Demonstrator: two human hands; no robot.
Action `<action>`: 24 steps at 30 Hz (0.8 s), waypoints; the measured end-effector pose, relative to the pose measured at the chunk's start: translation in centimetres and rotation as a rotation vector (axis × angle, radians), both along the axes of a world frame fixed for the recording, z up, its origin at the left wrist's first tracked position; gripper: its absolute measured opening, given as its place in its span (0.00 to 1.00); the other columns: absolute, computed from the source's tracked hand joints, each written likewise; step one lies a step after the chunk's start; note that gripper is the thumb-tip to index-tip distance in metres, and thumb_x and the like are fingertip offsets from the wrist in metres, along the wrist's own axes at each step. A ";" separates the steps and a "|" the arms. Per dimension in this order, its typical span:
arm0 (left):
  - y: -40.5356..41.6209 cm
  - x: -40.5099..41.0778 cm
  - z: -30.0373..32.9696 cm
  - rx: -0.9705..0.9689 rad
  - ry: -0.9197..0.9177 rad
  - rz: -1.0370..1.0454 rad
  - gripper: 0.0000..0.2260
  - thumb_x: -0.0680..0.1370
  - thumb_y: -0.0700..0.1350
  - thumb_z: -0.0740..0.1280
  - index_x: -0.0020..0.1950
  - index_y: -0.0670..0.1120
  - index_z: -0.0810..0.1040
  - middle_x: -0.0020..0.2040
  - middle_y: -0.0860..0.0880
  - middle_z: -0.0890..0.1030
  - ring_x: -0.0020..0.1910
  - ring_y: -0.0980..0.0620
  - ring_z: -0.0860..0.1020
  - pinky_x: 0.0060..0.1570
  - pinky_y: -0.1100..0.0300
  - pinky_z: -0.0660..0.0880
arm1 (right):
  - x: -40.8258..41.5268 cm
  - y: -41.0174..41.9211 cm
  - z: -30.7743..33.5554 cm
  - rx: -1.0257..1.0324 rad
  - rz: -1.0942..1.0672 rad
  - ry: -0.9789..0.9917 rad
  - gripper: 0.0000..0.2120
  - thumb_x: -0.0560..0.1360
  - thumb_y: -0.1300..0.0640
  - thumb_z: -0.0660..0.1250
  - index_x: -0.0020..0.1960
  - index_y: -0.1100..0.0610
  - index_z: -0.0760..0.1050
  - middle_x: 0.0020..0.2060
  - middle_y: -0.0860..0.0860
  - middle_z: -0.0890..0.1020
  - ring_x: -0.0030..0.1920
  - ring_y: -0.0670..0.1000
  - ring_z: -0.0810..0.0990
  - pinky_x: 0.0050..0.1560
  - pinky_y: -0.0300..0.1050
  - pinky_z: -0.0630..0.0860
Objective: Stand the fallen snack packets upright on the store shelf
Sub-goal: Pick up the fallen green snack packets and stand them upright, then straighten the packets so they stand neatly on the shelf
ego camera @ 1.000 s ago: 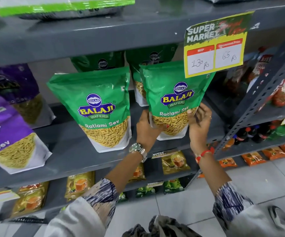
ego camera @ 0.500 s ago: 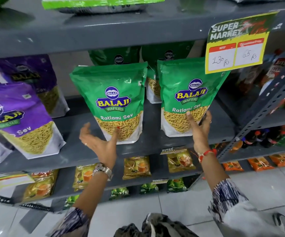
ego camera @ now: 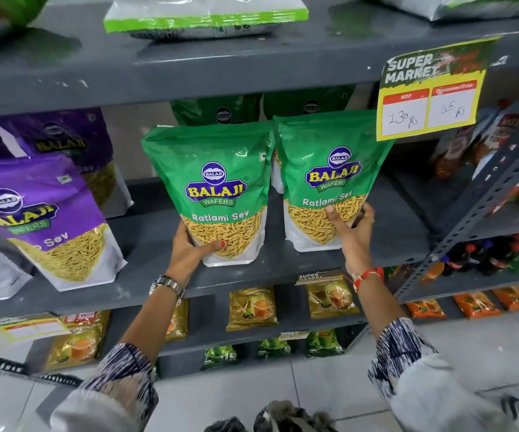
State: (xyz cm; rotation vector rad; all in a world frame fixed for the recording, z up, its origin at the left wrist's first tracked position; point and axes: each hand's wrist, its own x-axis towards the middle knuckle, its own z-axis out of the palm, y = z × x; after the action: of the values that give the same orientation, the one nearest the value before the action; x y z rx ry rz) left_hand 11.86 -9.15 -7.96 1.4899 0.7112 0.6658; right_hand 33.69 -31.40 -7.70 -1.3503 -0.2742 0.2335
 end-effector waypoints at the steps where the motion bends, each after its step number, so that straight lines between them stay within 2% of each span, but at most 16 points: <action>1: 0.0 0.1 0.0 0.004 0.005 -0.001 0.33 0.60 0.34 0.77 0.61 0.48 0.68 0.56 0.51 0.79 0.56 0.53 0.77 0.54 0.56 0.75 | 0.0 0.1 0.0 -0.001 0.000 0.002 0.46 0.55 0.40 0.77 0.67 0.53 0.62 0.54 0.44 0.79 0.55 0.40 0.79 0.50 0.34 0.78; 5: -0.2 0.1 -0.2 0.021 0.001 0.008 0.33 0.60 0.36 0.77 0.60 0.50 0.69 0.55 0.53 0.79 0.54 0.56 0.78 0.53 0.57 0.76 | 0.1 0.5 -0.1 0.003 0.004 -0.001 0.45 0.57 0.41 0.77 0.67 0.54 0.62 0.55 0.45 0.78 0.55 0.41 0.79 0.49 0.35 0.79; 8: -0.3 0.1 -0.4 0.040 0.014 0.011 0.33 0.62 0.36 0.77 0.62 0.49 0.68 0.57 0.51 0.78 0.57 0.55 0.77 0.56 0.55 0.75 | -0.1 0.3 0.3 -0.008 0.008 -0.001 0.44 0.59 0.44 0.77 0.68 0.56 0.61 0.56 0.46 0.78 0.55 0.40 0.79 0.51 0.35 0.79; 11: -0.9 -0.3 -0.2 0.066 0.003 0.055 0.36 0.63 0.36 0.76 0.66 0.47 0.64 0.61 0.51 0.75 0.58 0.60 0.75 0.60 0.56 0.74 | -1.5 0.1 0.5 0.051 -0.120 -0.017 0.42 0.61 0.49 0.78 0.69 0.58 0.61 0.62 0.53 0.76 0.59 0.43 0.78 0.56 0.37 0.78; 13: -1.7 -1.0 -0.3 0.130 -0.024 0.128 0.38 0.64 0.37 0.75 0.69 0.45 0.60 0.67 0.49 0.70 0.64 0.56 0.71 0.64 0.57 0.69 | -3.7 0.2 0.1 0.069 -0.265 -0.074 0.39 0.63 0.50 0.78 0.67 0.58 0.63 0.64 0.58 0.73 0.63 0.50 0.76 0.64 0.48 0.75; 15: -2.6 -2.6 -0.8 0.190 -0.075 0.243 0.33 0.69 0.38 0.73 0.70 0.46 0.62 0.68 0.50 0.68 0.66 0.55 0.69 0.64 0.59 0.67 | -7.1 0.9 -1.0 0.034 -0.302 -0.156 0.32 0.67 0.53 0.76 0.64 0.59 0.66 0.62 0.56 0.73 0.63 0.53 0.74 0.67 0.56 0.71; 18: -3.6 -5.8 -1.9 0.248 -0.200 0.479 0.21 0.72 0.44 0.70 0.63 0.48 0.69 0.61 0.49 0.74 0.56 0.57 0.75 0.54 0.66 0.72 | -13.6 3.1 -2.5 0.008 -0.159 -0.207 0.25 0.68 0.51 0.74 0.60 0.57 0.69 0.56 0.49 0.73 0.58 0.48 0.75 0.65 0.48 0.73; 22: -0.4 -11.3 -2.3 0.262 -0.275 0.694 0.17 0.72 0.45 0.67 0.59 0.47 0.68 0.53 0.54 0.73 0.49 0.65 0.73 0.48 0.72 0.70 | -21.2 9.0 -2.8 -0.048 0.169 -0.258 0.20 0.68 0.55 0.75 0.56 0.52 0.72 0.54 0.56 0.75 0.56 0.51 0.76 0.61 0.50 0.76; 24: 2.1 -14.4 -2.1 0.262 -0.256 0.752 0.17 0.72 0.47 0.66 0.58 0.48 0.67 0.52 0.56 0.72 0.47 0.66 0.72 0.47 0.73 0.69 | -24.0 12.2 -2.0 -0.064 0.310 -0.218 0.22 0.67 0.52 0.75 0.57 0.44 0.70 0.56 0.54 0.75 0.58 0.48 0.76 0.60 0.49 0.76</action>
State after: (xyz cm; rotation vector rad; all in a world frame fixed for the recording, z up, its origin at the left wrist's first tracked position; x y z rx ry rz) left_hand -2.51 -7.01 -10.07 1.3129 1.0148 1.5403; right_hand 9.68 -19.17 -9.74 -1.3948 -0.6662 0.3570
